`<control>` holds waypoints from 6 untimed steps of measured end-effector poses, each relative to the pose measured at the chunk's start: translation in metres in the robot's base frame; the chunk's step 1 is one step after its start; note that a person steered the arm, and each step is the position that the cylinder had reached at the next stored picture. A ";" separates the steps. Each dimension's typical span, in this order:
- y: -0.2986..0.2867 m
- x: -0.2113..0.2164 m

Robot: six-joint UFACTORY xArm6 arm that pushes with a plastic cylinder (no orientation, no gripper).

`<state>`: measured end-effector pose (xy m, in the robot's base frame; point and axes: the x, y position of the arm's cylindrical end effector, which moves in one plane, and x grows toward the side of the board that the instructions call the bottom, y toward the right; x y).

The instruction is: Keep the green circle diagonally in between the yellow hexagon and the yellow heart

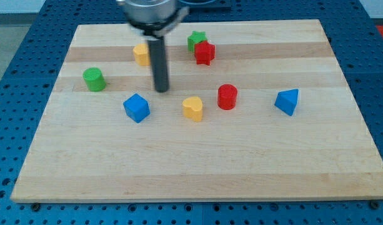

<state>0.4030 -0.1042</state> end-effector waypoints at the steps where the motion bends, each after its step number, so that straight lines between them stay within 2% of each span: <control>1: -0.081 0.000; 2: -0.153 0.017; 3: -0.199 0.020; 4: -0.195 -0.002; 6: -0.102 -0.019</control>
<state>0.3841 -0.2060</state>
